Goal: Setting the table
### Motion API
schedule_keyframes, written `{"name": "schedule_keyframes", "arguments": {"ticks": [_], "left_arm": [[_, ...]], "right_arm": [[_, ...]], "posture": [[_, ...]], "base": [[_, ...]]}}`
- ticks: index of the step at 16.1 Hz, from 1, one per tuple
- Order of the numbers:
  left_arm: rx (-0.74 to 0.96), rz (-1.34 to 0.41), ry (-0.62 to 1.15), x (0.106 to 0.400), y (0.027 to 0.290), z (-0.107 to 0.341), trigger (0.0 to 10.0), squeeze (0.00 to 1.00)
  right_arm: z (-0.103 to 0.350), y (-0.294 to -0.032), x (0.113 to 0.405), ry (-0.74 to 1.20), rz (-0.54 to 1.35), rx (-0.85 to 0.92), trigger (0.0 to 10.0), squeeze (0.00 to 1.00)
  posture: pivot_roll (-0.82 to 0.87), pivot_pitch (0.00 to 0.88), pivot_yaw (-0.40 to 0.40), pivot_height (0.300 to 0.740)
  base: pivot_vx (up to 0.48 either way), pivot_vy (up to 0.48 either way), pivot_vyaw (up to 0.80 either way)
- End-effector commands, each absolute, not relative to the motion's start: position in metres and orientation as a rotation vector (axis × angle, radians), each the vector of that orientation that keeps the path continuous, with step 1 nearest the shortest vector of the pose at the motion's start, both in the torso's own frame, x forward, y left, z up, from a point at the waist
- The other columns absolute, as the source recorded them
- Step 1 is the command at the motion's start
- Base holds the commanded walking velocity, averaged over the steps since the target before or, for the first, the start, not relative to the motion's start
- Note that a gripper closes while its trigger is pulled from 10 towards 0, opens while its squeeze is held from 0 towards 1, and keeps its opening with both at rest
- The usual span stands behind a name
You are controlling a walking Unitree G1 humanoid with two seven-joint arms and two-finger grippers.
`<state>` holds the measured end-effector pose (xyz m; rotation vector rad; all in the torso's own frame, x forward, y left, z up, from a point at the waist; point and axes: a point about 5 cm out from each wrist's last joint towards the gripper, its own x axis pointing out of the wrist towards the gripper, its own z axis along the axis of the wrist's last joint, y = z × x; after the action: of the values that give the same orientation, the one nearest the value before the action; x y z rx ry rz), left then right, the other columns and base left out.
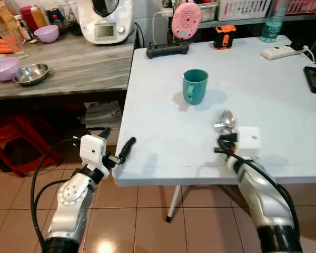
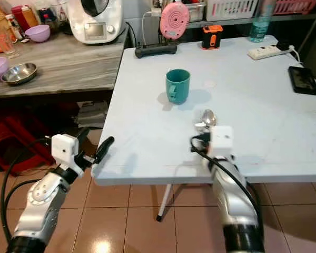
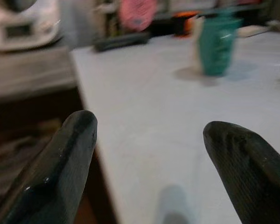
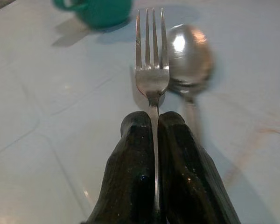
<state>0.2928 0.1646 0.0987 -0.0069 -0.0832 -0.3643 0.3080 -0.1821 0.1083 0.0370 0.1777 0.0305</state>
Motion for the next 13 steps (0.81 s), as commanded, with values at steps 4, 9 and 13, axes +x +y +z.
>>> {"name": "schedule_keyframes", "arguments": {"ticks": [4, 9, 13], "left_arm": [[-0.033, -0.280, -0.047, 0.298, 0.174, 0.093, 10.0, 0.00], [-0.060, -0.302, -0.050, 0.302, 0.162, 0.090, 10.0, 0.00], [-0.090, -0.269, -0.052, 0.303, 0.163, 0.089, 10.0, 0.00]], "right_arm": [[0.124, -0.178, 0.295, 0.026, -0.026, 0.103, 10.0, 0.00], [0.128, -0.173, 0.288, -0.017, -0.029, 0.102, 10.0, 0.00], [0.130, -0.176, 0.289, -0.034, -0.026, 0.091, 10.0, 0.00]], "posture": [[-0.09, 0.007, 0.117, 0.740], [-0.12, 0.000, 0.120, 0.740], [-0.12, 0.000, 0.116, 0.740]], "base": [[0.000, 0.000, 0.00], [0.000, 0.168, -0.08], [0.000, 0.383, 0.00]]}}
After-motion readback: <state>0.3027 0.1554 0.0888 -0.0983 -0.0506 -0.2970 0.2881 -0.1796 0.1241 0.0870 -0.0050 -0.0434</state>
